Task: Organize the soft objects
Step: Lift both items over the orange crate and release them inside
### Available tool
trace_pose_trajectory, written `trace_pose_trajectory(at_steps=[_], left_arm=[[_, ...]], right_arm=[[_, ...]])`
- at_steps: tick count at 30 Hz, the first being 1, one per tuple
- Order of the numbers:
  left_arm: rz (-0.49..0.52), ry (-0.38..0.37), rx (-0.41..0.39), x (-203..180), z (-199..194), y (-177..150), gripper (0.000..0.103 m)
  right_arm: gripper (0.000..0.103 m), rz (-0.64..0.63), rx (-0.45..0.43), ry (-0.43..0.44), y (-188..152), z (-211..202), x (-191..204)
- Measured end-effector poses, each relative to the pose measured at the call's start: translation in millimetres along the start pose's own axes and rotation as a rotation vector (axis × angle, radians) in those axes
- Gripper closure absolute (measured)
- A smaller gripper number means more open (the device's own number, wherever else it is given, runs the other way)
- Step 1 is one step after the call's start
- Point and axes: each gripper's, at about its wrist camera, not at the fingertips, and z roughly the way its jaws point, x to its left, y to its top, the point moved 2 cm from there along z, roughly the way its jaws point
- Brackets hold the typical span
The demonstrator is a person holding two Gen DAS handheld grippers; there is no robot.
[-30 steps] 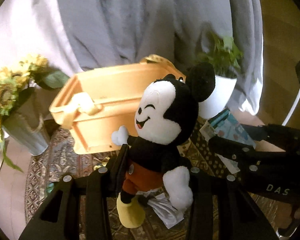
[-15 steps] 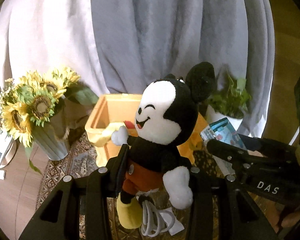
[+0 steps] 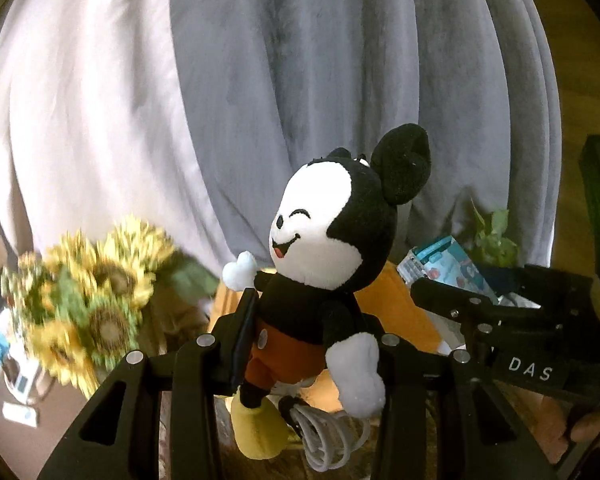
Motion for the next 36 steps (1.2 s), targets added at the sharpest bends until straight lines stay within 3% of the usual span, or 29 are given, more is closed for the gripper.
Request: trace_pose_trajectory(at_steps=[6, 14, 26, 36], left_arm=[[0.064, -0.008, 0.012, 0.7, 27.2, 23.8, 0.063], [0.143, -0.068, 0.127, -4.2, 78.3, 34.3, 0.063], [0.147, -0.201, 0.397, -6.8, 168.3, 17.9, 0.063], [0.151, -0.216, 0.466, -7.2, 194.7, 12.3, 0.063]], right_arm=[[0.048, -0.014, 0.002, -0.004, 28.6, 20.2, -8.5], [0.048, -0.010, 0.093, -0.002, 47.7, 56.8, -23.3], [0.048, 0.007, 0.289, -0.039, 36.7, 130.9, -46.6], [0.048, 0.023, 0.359, -0.054, 27.4, 159.8, -58.3]])
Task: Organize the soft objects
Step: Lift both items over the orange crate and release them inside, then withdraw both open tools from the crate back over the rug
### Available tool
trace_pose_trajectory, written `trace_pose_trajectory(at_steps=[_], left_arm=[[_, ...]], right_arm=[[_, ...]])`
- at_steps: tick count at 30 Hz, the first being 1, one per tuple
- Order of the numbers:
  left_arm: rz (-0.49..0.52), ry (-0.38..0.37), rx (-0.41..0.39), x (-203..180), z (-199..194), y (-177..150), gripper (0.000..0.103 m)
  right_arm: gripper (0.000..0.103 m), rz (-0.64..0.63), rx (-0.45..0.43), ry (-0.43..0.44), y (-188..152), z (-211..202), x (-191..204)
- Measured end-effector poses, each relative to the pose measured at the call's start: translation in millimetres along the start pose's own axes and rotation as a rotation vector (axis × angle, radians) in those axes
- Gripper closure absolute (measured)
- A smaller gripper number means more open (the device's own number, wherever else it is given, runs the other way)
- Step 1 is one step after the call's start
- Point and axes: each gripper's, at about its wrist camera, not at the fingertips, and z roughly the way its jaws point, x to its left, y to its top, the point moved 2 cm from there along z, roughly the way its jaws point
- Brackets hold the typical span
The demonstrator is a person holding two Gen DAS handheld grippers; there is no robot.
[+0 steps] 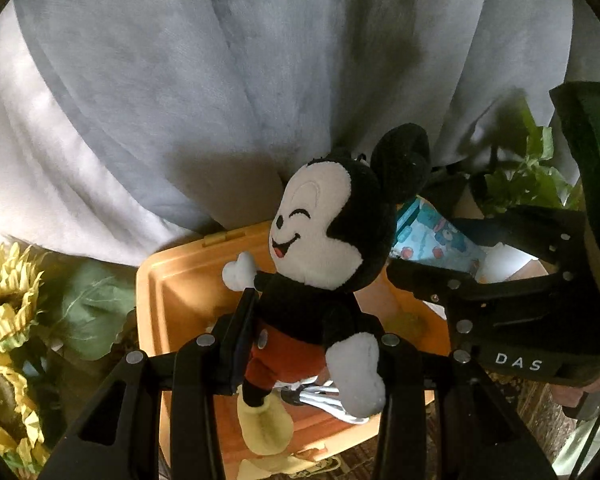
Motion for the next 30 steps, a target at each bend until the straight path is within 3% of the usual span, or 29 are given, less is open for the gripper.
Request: trace_pose_trajectory(at_steps=[5, 9, 10, 13, 19, 30], left_arm=[[0.023, 0.004, 0.060, -1.5, 15.0, 3.5, 0.061], [-0.005, 0.084, 0.086, 2.3, 22.4, 1.0, 0.023], [-0.013, 0.104, 0.081, 3.4, 20.7, 0.1, 0.021], [-0.031, 0.146, 0.086, 3.7, 14.2, -3.1, 0.021], [-0.089, 0.204, 0.074, 4.5, -11.5, -14.9, 0.021], [-0.175, 0.272, -0.054, 6.4, -91.7, -48.3, 0.021]], right_arm=[[0.047, 0.004, 0.032, -0.001, 3.3, 14.3, -2.3], [0.042, -0.006, 0.076, -0.047, 3.2, 25.8, -3.3], [0.042, 0.000, 0.086, -0.057, 2.5, 28.1, -5.0], [0.042, 0.024, 0.100, -0.060, -1.1, 29.8, -8.6], [0.042, 0.021, 0.049, -0.083, -6.3, 6.7, -5.0], [0.042, 0.050, -0.054, -0.036, -24.1, -56.0, 19.8]])
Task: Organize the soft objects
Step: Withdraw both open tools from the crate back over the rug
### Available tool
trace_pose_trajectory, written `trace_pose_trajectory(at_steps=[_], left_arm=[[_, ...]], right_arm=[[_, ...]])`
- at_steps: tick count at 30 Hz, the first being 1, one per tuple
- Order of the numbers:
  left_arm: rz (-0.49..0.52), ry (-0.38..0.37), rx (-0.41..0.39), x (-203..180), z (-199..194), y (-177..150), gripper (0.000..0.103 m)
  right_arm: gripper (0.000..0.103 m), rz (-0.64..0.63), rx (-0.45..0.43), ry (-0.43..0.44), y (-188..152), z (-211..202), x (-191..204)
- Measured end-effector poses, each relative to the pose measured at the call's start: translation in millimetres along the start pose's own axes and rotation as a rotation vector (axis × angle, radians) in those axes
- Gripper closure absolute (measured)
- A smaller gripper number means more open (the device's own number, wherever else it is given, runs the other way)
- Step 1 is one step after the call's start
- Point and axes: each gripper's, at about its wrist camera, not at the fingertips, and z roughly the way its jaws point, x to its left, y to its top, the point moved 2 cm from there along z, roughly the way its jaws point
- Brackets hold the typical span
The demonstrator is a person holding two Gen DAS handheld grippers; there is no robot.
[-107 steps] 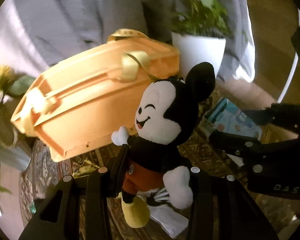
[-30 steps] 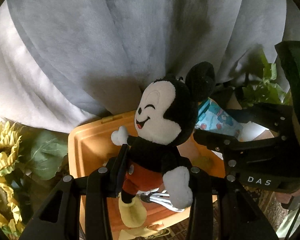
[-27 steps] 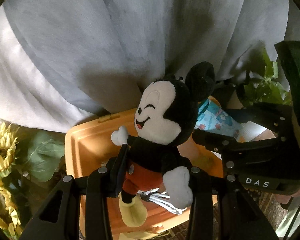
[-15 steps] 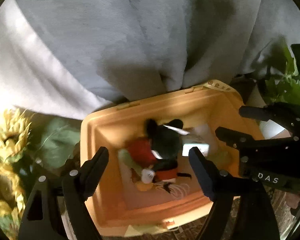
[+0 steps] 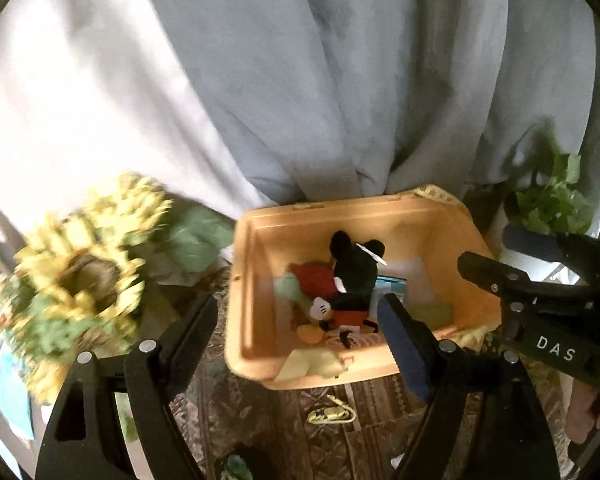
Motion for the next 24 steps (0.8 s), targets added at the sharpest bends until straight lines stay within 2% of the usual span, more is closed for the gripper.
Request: trace_pose_trajectory(at_steps=[8, 16, 24], left_arm=[[-0.057, 0.039, -0.099, 23.3, -65.6, -46.6, 0.021], [-0.160, 0.077, -0.169, 30.9, -112.3, -114.9, 0.021], [-0.180, 0.152, -0.196, 26.4, -130.7, -190.1, 0.021]], right_arm=[[0.042, -0.014, -0.113, 0.002, -29.6, -59.7, 32.7], [0.042, -0.057, -0.245, 0.035, -86.9, -112.0, 64.9], [0.042, -0.064, -0.224, 0.069, -157.0, -116.5, 77.6]])
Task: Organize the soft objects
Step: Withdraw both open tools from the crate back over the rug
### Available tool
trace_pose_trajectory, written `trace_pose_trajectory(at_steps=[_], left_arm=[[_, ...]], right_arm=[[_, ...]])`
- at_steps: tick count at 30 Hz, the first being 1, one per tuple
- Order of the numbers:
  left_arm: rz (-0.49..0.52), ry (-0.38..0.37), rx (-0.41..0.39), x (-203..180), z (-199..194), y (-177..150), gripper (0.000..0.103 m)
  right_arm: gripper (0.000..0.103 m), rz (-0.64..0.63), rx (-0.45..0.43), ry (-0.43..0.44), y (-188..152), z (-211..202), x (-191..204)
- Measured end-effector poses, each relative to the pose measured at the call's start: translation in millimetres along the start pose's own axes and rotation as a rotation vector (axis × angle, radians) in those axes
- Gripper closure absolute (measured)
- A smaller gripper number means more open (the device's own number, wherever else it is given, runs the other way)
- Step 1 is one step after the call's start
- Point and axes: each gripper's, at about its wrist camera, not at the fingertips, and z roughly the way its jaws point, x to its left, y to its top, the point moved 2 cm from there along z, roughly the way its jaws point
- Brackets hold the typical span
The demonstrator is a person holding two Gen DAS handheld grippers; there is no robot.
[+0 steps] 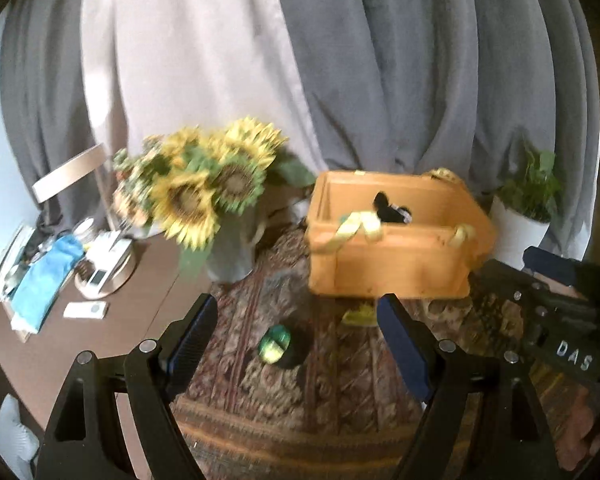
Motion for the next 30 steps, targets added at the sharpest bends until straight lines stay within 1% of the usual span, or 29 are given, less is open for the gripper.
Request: trace_pose_trajectory(at_steps=[3, 5, 8, 11, 13, 15, 17, 19, 24, 27, 30], left_arm=[[-0.008, 0.011, 0.001, 11.2, -8.0, -22.0, 0.021], [-0.004, 0.013, -0.009, 17.3, -12.0, -32.9, 0.021], [0.015, 0.006, -0.022, 23.6, -16.3, -41.3, 0.021], [0.053, -0.024, -0.023, 27.6, -17.1, -50.2, 0.020], [0.075, -0.033, -0.041, 30.5, -18.2, -58.1, 0.017], [0.097, -0.025, -0.025, 33.0, -17.2, -64.9, 0.016], [0.109, -0.025, -0.005, 37.2, -17.1, -71.1, 0.016], [0.148, -0.021, 0.009, 37.6, -11.6, -74.5, 0.015], [0.142, -0.053, 0.033, 35.2, 14.6, -69.7, 0.015], [0.149, -0.063, 0.042, 34.5, 28.9, -69.5, 0.015], [0.160, -0.056, 0.057, 34.6, 44.1, -72.2, 0.015]], right_arm=[[0.042, 0.019, 0.019, -0.009, -23.3, -4.7, 7.5], [0.042, 0.031, 0.016, -0.027, -32.4, -7.4, 11.9], [0.042, 0.056, 0.003, -0.062, -50.6, -17.7, 23.1], [0.042, 0.079, -0.002, -0.101, -63.1, -26.2, 29.3], [0.042, 0.101, -0.014, -0.118, -74.1, -31.3, 34.0], [0.042, 0.104, -0.022, -0.147, -82.4, -32.2, 38.1], [0.042, 0.108, -0.011, -0.175, -93.0, -32.7, 41.3], [0.042, 0.123, 0.005, -0.190, -99.7, -31.9, 41.8], [0.042, 0.134, 0.042, -0.207, -104.8, -17.1, 39.9], [0.042, 0.167, 0.079, -0.215, -106.7, -3.0, 32.9], [0.042, 0.181, 0.086, -0.258, -108.3, 9.4, 26.6]])
